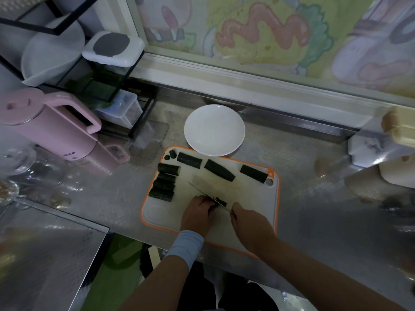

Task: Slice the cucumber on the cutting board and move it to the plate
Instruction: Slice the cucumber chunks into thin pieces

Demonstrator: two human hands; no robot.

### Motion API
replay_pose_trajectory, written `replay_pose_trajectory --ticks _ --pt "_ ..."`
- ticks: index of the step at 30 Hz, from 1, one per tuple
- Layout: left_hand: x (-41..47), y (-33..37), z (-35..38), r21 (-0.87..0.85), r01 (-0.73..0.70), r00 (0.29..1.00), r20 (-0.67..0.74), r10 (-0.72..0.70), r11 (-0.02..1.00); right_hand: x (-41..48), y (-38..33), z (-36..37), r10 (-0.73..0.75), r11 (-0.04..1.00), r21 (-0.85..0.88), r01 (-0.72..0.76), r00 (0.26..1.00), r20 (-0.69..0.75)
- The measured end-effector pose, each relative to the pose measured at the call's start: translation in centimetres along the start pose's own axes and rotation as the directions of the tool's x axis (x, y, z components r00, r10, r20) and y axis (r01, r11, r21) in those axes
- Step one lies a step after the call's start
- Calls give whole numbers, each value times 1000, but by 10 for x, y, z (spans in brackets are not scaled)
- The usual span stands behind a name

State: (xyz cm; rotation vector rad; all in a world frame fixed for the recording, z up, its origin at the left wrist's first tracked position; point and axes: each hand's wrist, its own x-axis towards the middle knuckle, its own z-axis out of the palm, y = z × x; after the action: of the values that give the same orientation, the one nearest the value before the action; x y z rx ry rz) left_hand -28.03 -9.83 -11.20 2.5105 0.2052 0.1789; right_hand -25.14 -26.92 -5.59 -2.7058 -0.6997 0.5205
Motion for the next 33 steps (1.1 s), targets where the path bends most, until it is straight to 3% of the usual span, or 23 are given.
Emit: replay_pose_trajectory --ticks 13,18,33 --pt "-5 1 -4 -5 -39 999 -15 39 999 28 -16 7 -37 999 0 37 999 31" --pt "-3 -5 1 9 -7 1000 30 7 1000 14 -13 5 -73 997 -14 72 993 -89" --pt "-2 -1 -3 -14 34 999 30 -33 999 21 -16 11 -32 999 -14 32 999 -9"
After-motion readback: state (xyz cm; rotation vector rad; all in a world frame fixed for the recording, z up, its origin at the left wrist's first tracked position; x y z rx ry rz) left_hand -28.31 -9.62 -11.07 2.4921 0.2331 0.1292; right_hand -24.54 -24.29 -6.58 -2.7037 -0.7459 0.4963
